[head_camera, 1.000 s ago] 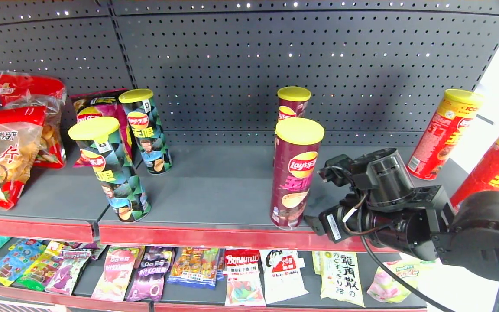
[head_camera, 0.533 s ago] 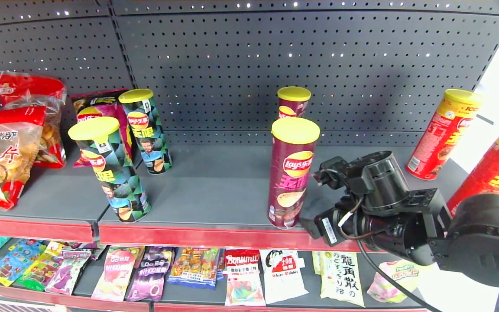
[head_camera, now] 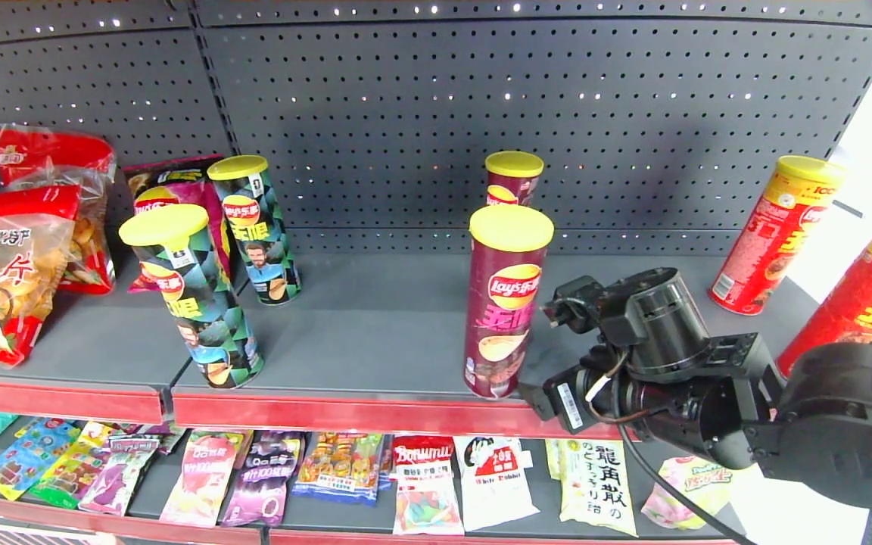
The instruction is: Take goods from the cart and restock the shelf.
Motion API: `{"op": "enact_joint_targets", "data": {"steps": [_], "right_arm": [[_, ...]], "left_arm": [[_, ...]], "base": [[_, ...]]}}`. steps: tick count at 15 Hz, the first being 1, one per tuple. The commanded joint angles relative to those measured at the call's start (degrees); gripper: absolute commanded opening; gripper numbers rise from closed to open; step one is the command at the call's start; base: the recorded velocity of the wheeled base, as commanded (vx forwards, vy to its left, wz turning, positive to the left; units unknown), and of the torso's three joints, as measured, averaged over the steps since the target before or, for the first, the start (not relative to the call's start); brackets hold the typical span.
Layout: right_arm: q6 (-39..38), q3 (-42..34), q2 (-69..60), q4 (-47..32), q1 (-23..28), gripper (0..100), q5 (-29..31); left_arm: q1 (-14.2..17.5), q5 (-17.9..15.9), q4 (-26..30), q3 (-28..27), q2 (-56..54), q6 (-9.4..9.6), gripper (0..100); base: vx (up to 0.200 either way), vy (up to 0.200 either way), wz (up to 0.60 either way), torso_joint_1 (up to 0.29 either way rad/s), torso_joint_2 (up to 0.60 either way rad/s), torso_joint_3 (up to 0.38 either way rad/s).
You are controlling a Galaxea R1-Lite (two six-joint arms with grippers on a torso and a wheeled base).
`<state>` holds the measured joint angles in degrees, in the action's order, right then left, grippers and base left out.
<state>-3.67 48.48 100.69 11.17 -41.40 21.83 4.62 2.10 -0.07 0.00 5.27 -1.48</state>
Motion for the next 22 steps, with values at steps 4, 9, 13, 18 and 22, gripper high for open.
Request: {"op": "enact_joint_targets", "data": {"steps": [4, 9, 13, 18, 22], "right_arm": [[0.15, 0.65, 0.91, -0.09, -0.7, 100, -0.04], [0.24, 0.65, 1.0, -0.18, -0.44, 100, -0.04], [0.15, -0.14, -1.29, -0.18, -0.17, 100, 0.23], [0.15, -5.94, -12.28, -0.09, -0.09, 100, 0.67], [1.82, -18.95, -30.65, -0.18, 0.09, 100, 0.32]], "left_arm": [[0.04, 0.01, -0.01, 0.0, 0.09, -0.02, 100], [0.04, 0.01, -0.01, 0.0, 0.09, -0.02, 100], [0.04, 0.01, -0.01, 0.0, 0.09, -0.02, 100], [0.04, 0.01, -0.01, 0.0, 0.09, -0.02, 100], [0.04, 0.01, -0.01, 0.0, 0.09, -0.02, 100]], "base": [[0.0, 0.0, 0.0, 0.0, 0.0, 0.0], [0.0, 0.0, 0.0, 0.0, 0.0, 0.0], [0.0, 0.0, 0.0, 0.0, 0.0, 0.0], [0.0, 0.0, 0.0, 0.0, 0.0, 0.0], [0.0, 0.0, 0.0, 0.0, 0.0, 0.0]]}}
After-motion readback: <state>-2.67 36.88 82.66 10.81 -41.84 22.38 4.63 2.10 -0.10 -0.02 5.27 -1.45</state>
